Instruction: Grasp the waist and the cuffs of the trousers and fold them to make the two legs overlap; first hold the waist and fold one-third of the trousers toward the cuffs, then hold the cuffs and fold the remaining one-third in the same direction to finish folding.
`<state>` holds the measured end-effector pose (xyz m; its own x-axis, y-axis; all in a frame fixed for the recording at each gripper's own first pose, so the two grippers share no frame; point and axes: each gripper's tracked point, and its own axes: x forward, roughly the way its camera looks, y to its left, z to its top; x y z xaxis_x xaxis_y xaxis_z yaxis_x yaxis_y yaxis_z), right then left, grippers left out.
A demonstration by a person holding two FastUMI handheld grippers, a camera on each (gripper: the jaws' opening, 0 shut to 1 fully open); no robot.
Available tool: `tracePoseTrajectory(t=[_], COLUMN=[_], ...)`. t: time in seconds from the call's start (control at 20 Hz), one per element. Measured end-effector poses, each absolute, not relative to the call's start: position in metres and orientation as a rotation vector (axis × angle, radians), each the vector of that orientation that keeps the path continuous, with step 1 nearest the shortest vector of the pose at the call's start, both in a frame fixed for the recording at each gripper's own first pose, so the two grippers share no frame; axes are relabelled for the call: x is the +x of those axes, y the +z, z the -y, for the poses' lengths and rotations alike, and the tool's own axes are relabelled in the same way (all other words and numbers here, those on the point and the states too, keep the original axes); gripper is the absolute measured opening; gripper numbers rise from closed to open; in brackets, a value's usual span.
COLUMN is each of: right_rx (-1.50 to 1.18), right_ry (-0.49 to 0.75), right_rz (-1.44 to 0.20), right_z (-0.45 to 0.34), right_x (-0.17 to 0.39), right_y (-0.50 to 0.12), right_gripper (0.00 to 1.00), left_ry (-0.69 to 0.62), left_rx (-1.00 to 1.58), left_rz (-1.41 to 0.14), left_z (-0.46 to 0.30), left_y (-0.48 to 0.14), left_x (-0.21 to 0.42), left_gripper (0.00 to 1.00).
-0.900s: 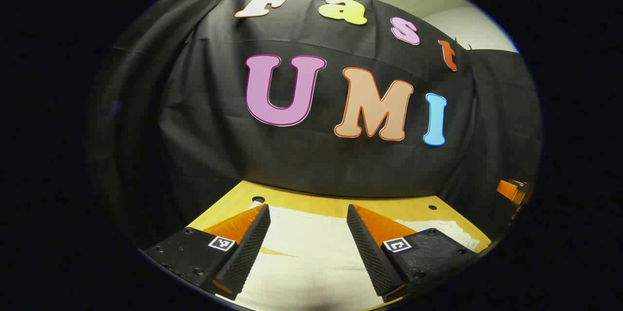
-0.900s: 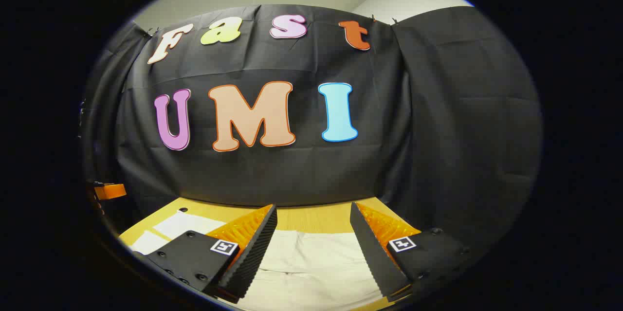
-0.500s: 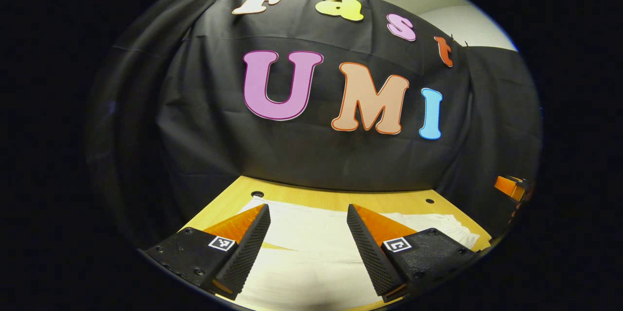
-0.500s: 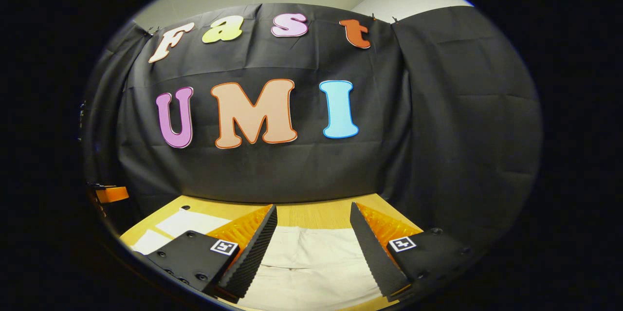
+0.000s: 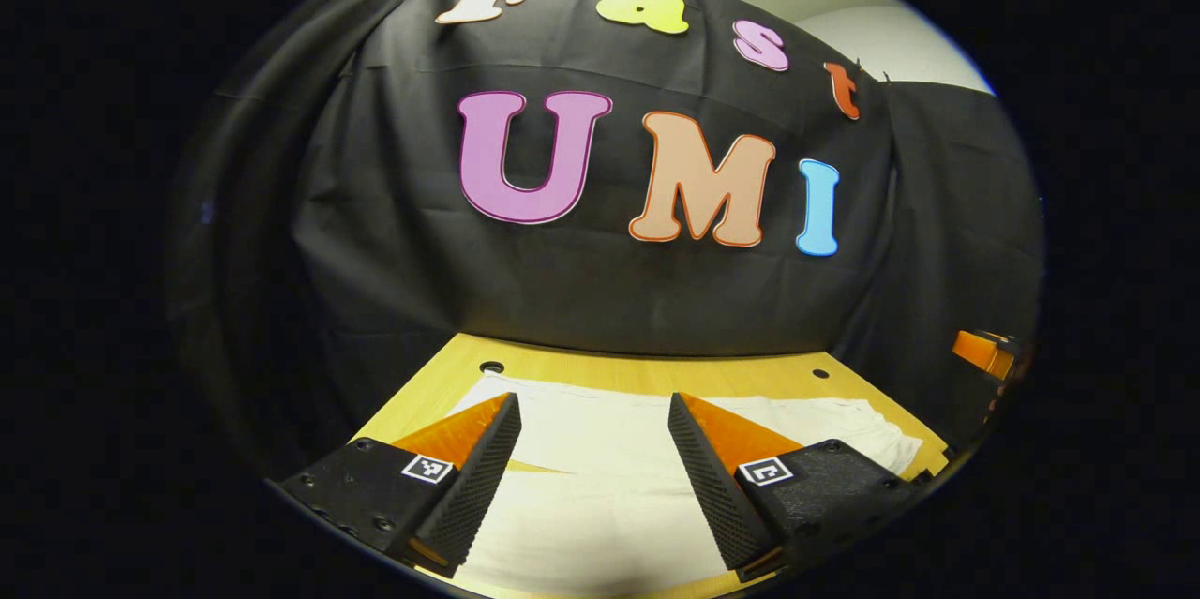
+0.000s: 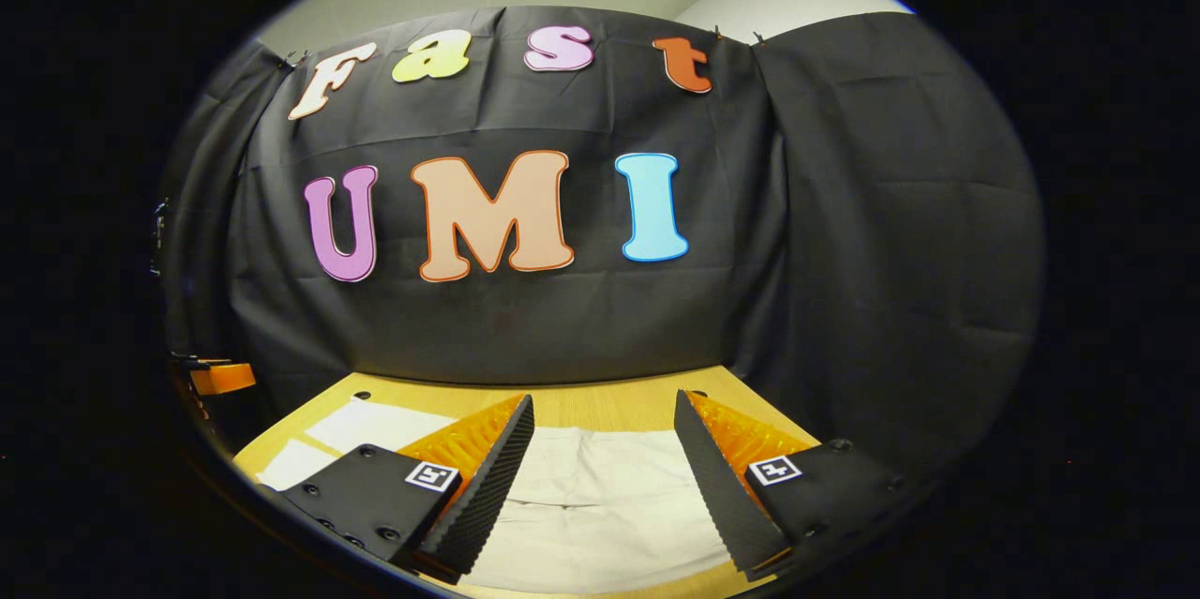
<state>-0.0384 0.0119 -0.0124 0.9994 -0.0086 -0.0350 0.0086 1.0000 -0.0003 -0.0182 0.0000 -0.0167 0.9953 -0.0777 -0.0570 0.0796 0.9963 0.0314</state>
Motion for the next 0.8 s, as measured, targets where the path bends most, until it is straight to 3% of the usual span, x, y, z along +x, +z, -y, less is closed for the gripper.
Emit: tracePoseTrajectory(t=[0.35,0.8], right_rx=[0.007,0.008], right_ry=[-0.041,-0.089], right_rz=[-0.053,-0.117], right_z=[-0.016,-0.025], right_x=[-0.055,-0.079], right_y=[-0.023,-0.057], right_gripper=[0.96,0.96], left_ry=[-0.312,-0.679], left_rx=[0.223,0.501], left_rz=[-0.236,-0.653], left_z=[0.002,-0.032], left_y=[-0.059,-0.163], left_x=[-0.026,-0.065], left_gripper=[0.94,0.92])
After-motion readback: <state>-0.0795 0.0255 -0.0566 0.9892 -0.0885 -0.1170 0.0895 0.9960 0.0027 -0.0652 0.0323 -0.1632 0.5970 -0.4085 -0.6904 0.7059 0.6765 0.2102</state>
